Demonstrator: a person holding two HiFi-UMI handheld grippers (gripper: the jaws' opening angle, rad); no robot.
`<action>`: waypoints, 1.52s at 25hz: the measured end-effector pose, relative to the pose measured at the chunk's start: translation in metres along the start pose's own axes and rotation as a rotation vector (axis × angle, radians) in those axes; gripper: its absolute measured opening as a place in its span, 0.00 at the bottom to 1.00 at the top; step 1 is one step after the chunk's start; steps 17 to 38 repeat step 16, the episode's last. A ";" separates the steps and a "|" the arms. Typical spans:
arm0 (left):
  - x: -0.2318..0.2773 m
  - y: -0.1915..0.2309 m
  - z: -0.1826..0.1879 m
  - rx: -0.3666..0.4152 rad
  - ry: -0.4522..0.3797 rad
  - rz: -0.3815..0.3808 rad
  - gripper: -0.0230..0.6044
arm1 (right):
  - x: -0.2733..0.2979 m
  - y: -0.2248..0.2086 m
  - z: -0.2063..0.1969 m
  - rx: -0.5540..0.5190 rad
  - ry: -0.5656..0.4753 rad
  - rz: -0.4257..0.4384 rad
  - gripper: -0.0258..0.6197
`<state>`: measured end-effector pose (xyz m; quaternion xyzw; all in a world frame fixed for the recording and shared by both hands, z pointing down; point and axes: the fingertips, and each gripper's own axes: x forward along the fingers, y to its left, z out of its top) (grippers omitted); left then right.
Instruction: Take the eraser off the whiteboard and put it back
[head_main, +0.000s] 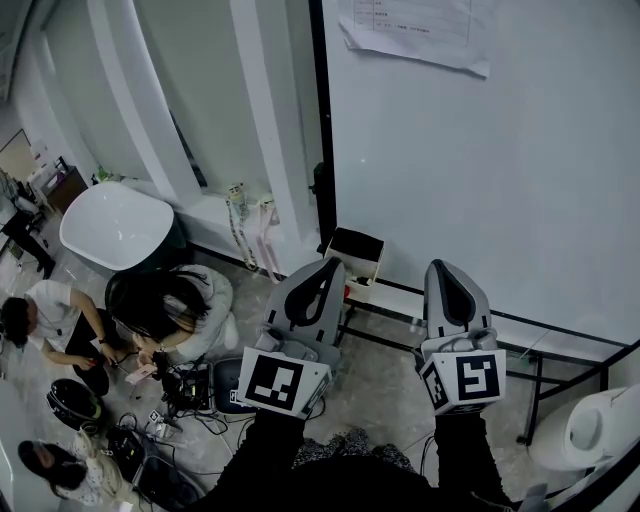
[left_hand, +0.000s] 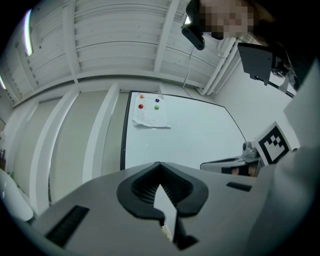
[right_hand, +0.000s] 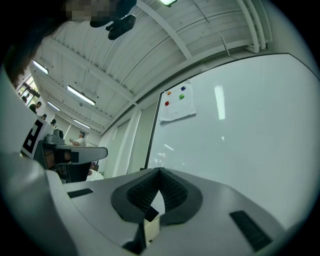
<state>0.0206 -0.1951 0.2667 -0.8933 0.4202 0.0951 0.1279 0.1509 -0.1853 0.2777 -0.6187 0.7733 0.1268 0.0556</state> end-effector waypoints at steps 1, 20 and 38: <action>-0.001 0.000 0.000 -0.001 0.000 0.000 0.04 | -0.001 -0.001 -0.001 0.000 0.004 -0.001 0.05; 0.001 0.000 0.001 -0.006 -0.012 0.005 0.04 | 0.001 -0.004 -0.009 0.008 0.020 0.002 0.05; 0.001 0.000 0.001 -0.006 -0.012 0.005 0.04 | 0.001 -0.004 -0.009 0.008 0.020 0.002 0.05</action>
